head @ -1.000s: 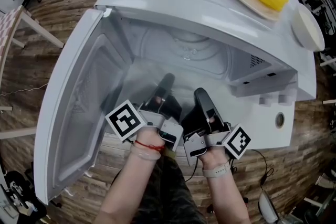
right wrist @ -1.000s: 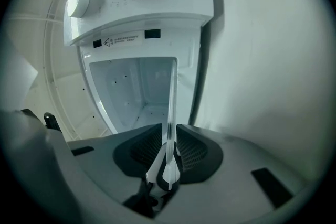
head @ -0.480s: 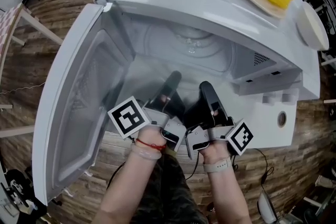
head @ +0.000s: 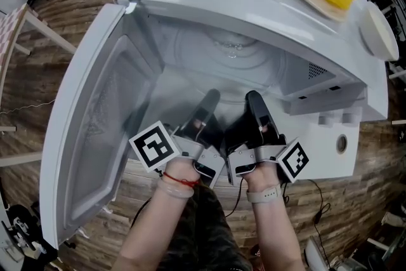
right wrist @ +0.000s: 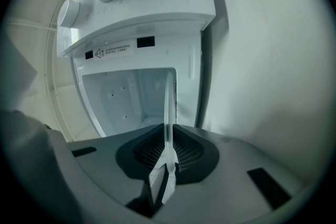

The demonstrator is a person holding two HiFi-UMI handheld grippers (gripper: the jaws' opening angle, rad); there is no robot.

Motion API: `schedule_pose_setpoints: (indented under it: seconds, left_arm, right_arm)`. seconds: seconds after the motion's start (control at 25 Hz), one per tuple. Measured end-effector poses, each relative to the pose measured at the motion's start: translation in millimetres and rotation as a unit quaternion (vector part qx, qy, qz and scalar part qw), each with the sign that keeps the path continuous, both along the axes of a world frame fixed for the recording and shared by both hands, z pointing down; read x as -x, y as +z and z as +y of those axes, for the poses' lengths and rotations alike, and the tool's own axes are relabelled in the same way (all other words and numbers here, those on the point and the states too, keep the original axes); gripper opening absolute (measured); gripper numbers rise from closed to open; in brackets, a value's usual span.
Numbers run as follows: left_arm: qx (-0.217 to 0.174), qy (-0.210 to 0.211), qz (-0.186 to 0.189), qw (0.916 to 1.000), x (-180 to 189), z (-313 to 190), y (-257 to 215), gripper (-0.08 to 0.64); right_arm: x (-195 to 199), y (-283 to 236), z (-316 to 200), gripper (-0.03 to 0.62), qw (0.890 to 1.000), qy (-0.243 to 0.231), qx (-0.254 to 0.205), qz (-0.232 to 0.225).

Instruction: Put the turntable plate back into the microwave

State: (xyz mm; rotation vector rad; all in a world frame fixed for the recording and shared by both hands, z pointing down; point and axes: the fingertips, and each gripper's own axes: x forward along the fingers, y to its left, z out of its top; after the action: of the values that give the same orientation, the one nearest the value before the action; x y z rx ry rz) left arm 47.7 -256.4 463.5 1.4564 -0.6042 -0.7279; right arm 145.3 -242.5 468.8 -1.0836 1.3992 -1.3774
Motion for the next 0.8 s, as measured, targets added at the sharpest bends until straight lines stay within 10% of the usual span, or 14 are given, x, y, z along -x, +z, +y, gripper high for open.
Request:
schedule_pose_setpoints:
  seconds: [0.8]
  left_arm:
    - [0.015, -0.016, 0.013, 0.9997, 1.3, -18.8, 5.2, 0.035]
  right_arm:
    - [18.2, -4.6, 2.1, 0.058, 0.997, -0.050, -0.007, 0.054]
